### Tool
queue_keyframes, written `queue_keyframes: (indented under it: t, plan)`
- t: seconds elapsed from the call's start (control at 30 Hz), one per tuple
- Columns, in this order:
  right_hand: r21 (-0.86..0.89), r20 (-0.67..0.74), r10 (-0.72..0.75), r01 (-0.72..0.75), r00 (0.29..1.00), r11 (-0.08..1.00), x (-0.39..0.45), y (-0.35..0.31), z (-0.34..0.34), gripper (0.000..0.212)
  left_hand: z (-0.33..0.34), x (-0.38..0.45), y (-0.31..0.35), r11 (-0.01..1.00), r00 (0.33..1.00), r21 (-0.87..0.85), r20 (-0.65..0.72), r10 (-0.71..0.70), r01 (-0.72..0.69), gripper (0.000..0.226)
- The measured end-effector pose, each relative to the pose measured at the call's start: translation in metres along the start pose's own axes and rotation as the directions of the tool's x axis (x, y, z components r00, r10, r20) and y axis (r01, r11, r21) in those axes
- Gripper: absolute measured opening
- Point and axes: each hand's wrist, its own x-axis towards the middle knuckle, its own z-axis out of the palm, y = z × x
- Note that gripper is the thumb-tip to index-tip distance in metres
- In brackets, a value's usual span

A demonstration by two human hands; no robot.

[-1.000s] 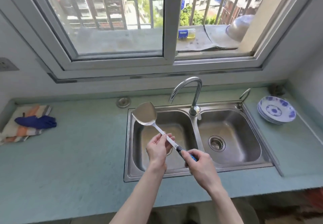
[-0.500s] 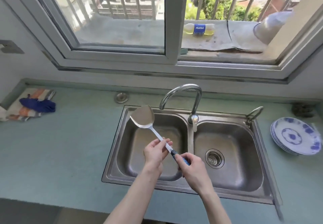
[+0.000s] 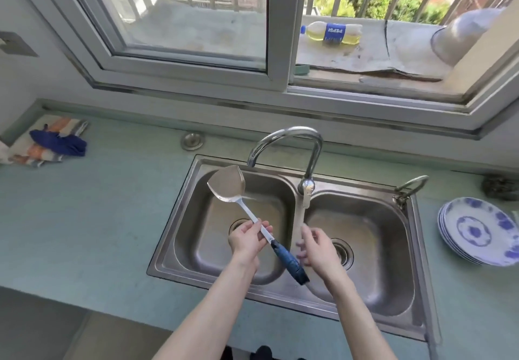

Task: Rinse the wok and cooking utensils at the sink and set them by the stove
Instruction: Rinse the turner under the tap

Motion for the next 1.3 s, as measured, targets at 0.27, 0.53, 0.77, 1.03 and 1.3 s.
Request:
queue_keyframes:
  t: [0.27, 0.53, 0.77, 1.03, 1.3]
  plan:
    - [0.148, -0.068, 0.032, -0.021, 0.997, 0.989, 0.088, -0.019, 0.004, 0.054, -0.004, 0.002, -0.004, 0.997, 1.000, 0.081, 0.025, -0.005, 0.003, 0.004]
    - [0.204, -0.080, 0.139, -0.120, 0.987, 0.972, 0.116, -0.027, 0.013, 0.046, -0.014, 0.000, -0.008, 0.995, 0.998, 0.079, 0.016, -0.060, 0.059, 0.015]
    - [0.176, -0.108, 0.115, -0.095, 0.987, 0.980, 0.114, -0.028, 0.010, 0.050, -0.016, 0.003, -0.002, 0.995, 0.998, 0.090, 0.013, -0.053, 0.052, 0.016]
    - [0.190, -0.211, 0.132, -0.092, 0.969, 0.977, 0.115, -0.032, 0.016, 0.050, -0.010, 0.005, -0.001, 0.992, 0.997, 0.113, 0.042, -0.068, 0.063, 0.010]
    - [0.237, -0.150, 0.095, -0.057, 0.984, 0.970, 0.104, -0.021, 0.019, 0.045, -0.008, 0.005, 0.005, 0.989, 0.989, 0.111, 0.095, -0.112, 0.101, 0.005]
